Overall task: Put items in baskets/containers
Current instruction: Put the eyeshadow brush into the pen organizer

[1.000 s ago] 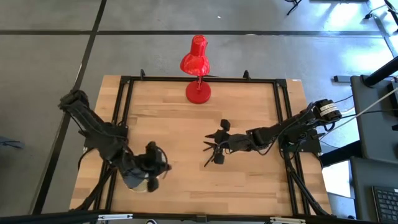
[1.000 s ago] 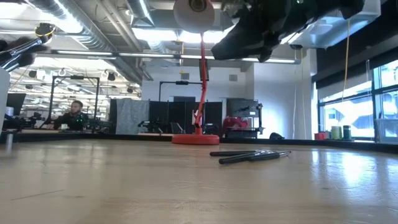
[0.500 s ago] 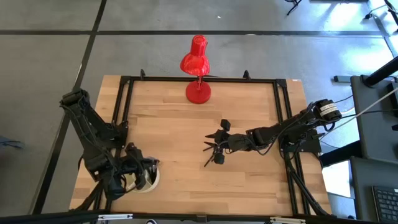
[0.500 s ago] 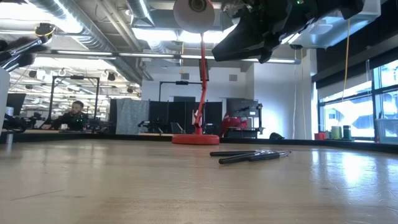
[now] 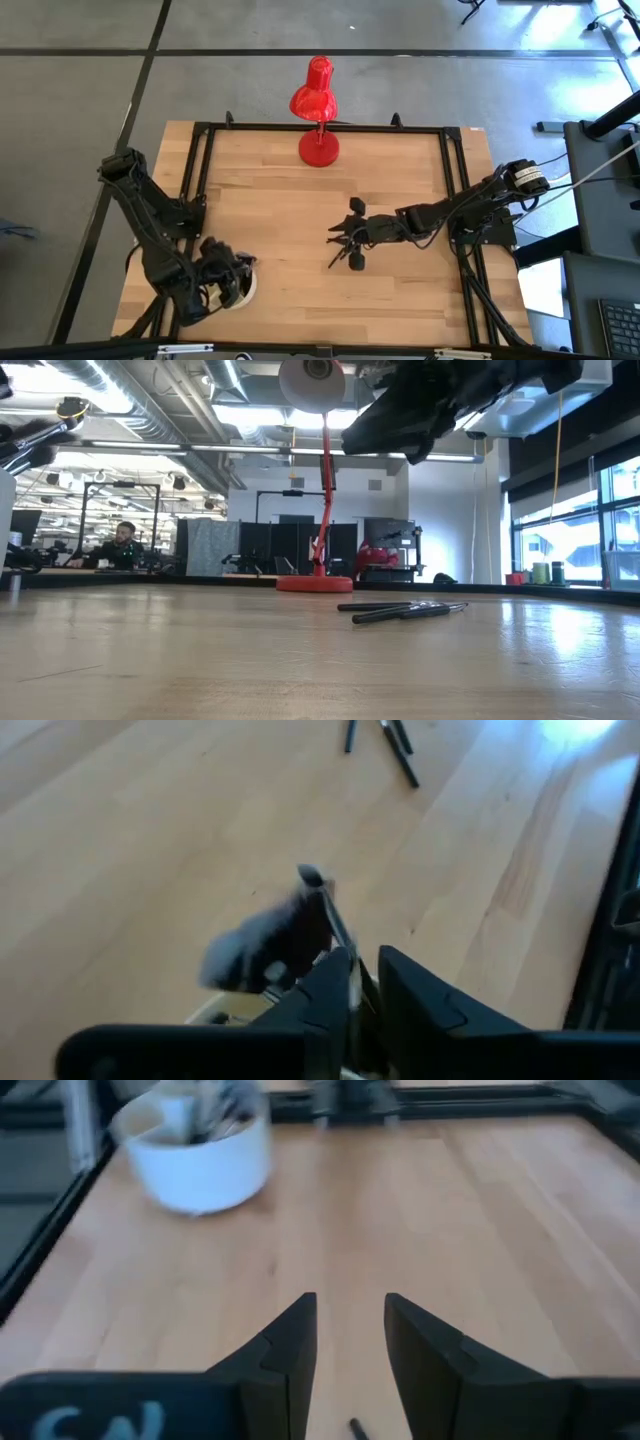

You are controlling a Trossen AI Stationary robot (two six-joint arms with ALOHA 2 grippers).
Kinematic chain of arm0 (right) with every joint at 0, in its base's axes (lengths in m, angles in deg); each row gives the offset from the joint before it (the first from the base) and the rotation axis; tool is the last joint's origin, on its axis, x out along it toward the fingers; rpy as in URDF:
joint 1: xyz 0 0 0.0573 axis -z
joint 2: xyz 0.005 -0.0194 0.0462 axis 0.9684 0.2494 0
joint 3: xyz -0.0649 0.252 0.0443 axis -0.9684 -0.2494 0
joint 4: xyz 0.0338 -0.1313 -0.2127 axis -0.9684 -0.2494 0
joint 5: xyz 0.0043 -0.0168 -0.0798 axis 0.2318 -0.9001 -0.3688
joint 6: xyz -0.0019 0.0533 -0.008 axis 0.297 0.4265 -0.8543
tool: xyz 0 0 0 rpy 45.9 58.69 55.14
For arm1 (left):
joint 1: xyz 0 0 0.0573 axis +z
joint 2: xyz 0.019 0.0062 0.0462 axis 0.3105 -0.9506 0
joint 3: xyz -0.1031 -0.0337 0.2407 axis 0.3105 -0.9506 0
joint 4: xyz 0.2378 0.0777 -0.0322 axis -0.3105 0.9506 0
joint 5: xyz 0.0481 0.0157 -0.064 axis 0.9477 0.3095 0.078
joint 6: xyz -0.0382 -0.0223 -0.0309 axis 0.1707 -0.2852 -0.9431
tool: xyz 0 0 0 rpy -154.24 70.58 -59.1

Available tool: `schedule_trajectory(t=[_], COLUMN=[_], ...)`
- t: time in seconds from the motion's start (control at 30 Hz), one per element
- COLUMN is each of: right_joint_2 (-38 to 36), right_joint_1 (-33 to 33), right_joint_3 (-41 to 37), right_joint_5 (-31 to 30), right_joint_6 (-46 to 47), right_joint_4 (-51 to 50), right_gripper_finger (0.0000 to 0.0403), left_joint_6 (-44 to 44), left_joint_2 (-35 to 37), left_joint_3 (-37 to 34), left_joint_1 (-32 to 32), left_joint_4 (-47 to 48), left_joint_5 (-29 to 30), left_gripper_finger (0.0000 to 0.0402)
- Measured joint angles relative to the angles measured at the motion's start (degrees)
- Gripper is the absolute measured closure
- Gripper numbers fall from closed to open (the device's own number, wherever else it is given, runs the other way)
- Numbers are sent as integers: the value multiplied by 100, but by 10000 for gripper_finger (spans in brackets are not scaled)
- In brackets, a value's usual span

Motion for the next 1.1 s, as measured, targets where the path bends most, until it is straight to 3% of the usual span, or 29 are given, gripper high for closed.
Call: schedule_trajectory(t=[0.2,0.37,0.53,0.63,0.87,1.1], right_joint_2=[0,0,0,0,0,0], right_joint_1=[46,68,158,308,578,650], right_joint_3=[0,2,2,19,49,258], right_joint_5=[-43,-351,-312,55,51,170], right_joint_6=[-237,508,551,309,52,191], right_joint_4=[-88,-145,-240,-265,85,-328], right_gripper_finger=[283,292,358,394,367,363], left_joint_6=[-86,-328,-77,168,814,889], left_joint_2=[0,15,15,15,15,15], left_joint_3=[0,0,0,0,0,0], left_joint_1=[46,251,647,898,1243,1306], left_joint_4=[72,107,103,37,-255,-247], left_joint_5=[18,46,-177,-422,-677,-669], left_gripper_finger=[297,273,267,267,267,267])
